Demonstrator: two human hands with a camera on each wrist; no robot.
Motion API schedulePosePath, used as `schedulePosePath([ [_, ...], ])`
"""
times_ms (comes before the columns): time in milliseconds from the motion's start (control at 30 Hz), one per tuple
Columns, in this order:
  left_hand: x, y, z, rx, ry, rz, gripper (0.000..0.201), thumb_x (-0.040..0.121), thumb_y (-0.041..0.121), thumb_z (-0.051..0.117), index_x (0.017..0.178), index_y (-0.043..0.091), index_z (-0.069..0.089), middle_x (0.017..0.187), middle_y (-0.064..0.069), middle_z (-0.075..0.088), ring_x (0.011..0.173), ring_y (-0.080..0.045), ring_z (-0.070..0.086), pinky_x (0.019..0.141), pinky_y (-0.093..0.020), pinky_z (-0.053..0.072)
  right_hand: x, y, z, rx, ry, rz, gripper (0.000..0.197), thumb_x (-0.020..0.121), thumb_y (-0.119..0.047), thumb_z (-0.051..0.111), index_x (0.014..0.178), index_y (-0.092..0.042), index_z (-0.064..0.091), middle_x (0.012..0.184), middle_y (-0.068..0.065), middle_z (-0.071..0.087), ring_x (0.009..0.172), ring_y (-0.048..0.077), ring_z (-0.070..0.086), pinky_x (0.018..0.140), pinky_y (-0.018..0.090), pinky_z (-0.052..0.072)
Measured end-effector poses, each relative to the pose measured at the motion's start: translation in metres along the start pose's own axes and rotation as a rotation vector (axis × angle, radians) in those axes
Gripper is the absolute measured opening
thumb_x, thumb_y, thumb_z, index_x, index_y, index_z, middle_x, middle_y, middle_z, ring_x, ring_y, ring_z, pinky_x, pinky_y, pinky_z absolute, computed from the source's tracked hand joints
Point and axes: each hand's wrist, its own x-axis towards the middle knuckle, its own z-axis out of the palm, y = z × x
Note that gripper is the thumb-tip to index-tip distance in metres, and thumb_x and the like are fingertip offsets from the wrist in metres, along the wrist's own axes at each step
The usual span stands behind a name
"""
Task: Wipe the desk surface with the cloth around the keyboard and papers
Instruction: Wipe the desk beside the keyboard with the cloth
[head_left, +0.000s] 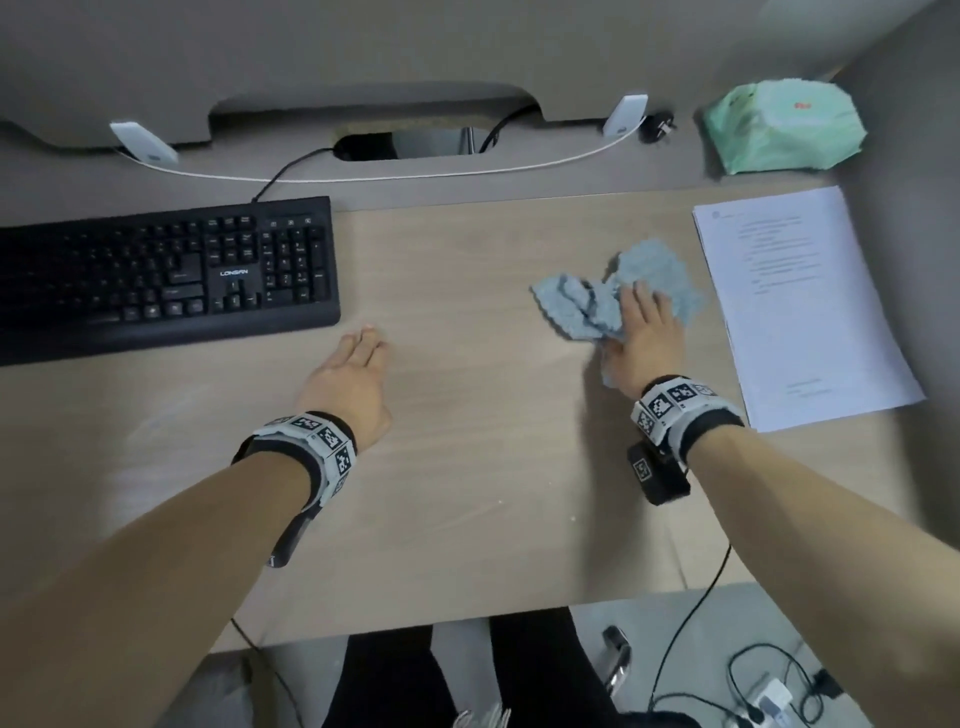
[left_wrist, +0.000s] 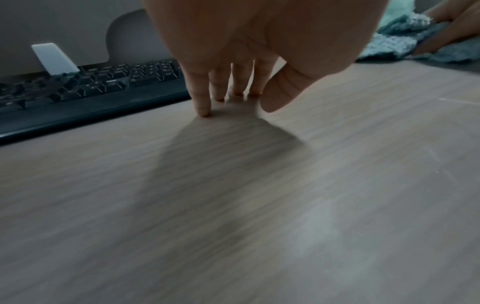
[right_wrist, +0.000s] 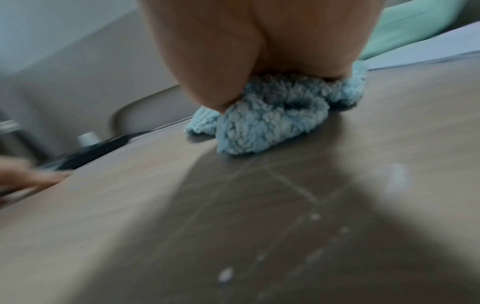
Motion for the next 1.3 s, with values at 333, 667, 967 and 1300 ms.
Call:
schedulePosePath([
  [333,0.006,-0.02,-0.009,0.165,-0.03,0.166,0.08,0.084,0.012,0.046,0.156,0.016,0.012,0.165,-0.001,0.001,0.151,-0.021,0.01,0.117,-0.036,0.027,-0.062,-0.061,0.037,0.041,0.029,0.088,0.079,0.087,-0.028,0.064,0.152,-0.009,0.025,0.16,0.016,0.018,0.146,0.041,0.014,0.12,0.053,0.017],
  [667,0.003,-0.021,-0.006,0.202,0.019,0.21,0.07,0.08,0.013,0.052,0.147,0.013,0.029,0.158,-0.004,0.019,0.14,-0.024,0.028,0.097,-0.037,0.043,-0.109,-0.119,0.053,0.07,-0.094,0.078,0.086,0.088,-0.068,0.027,0.156,-0.017,0.014,0.165,0.011,0.002,0.151,0.036,-0.002,0.119,0.056,0.002],
  [967,0.001,-0.019,-0.002,0.16,0.064,0.205,0.062,0.077,0.011,0.051,0.138,0.013,0.039,0.149,-0.001,0.029,0.134,-0.024,0.033,0.094,-0.042,0.045,-0.182,-0.037,0.069,0.069,-0.019,0.147,0.059,0.101,-0.039,0.035,0.155,-0.02,0.021,0.165,0.004,0.009,0.152,0.03,0.003,0.121,0.054,0.01],
  [1300,0.001,-0.025,0.012,0.06,0.052,0.21,0.073,0.082,0.012,0.046,0.152,0.009,0.023,0.161,-0.005,0.014,0.146,-0.026,0.017,0.118,-0.041,0.023,-0.231,-0.152,0.098,0.011,-0.172,-0.11,0.071,0.095,-0.033,0.042,0.156,-0.016,0.01,0.165,0.009,-0.002,0.151,0.035,-0.007,0.12,0.058,0.0],
])
